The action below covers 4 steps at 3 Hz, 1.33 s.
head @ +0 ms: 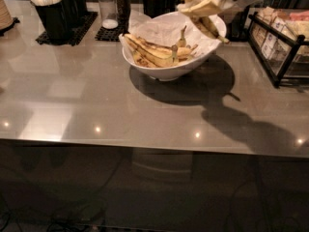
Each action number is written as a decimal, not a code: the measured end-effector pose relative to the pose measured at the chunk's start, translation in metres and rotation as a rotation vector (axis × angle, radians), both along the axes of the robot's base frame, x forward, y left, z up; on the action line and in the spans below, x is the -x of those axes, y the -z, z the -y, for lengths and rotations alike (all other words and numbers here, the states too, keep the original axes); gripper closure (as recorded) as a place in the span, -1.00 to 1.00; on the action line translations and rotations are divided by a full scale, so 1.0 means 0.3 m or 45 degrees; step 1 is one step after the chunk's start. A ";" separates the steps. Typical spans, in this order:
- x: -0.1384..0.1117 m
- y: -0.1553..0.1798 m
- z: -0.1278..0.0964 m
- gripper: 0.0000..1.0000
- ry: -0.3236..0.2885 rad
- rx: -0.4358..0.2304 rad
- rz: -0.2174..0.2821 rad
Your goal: Pick banana from white bowl
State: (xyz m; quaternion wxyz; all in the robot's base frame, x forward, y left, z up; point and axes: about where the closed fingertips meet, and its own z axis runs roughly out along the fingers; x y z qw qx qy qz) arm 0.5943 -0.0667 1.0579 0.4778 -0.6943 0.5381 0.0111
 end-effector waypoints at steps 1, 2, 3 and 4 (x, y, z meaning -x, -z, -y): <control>0.091 -0.098 0.002 1.00 -0.015 -0.035 0.073; 0.181 -0.150 0.032 1.00 0.027 -0.095 0.113; 0.252 -0.155 0.081 1.00 0.105 -0.155 0.108; 0.274 -0.164 0.124 1.00 0.158 -0.160 0.075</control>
Offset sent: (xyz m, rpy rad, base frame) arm -0.0843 -0.0351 0.0547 0.1374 -0.1165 -0.0920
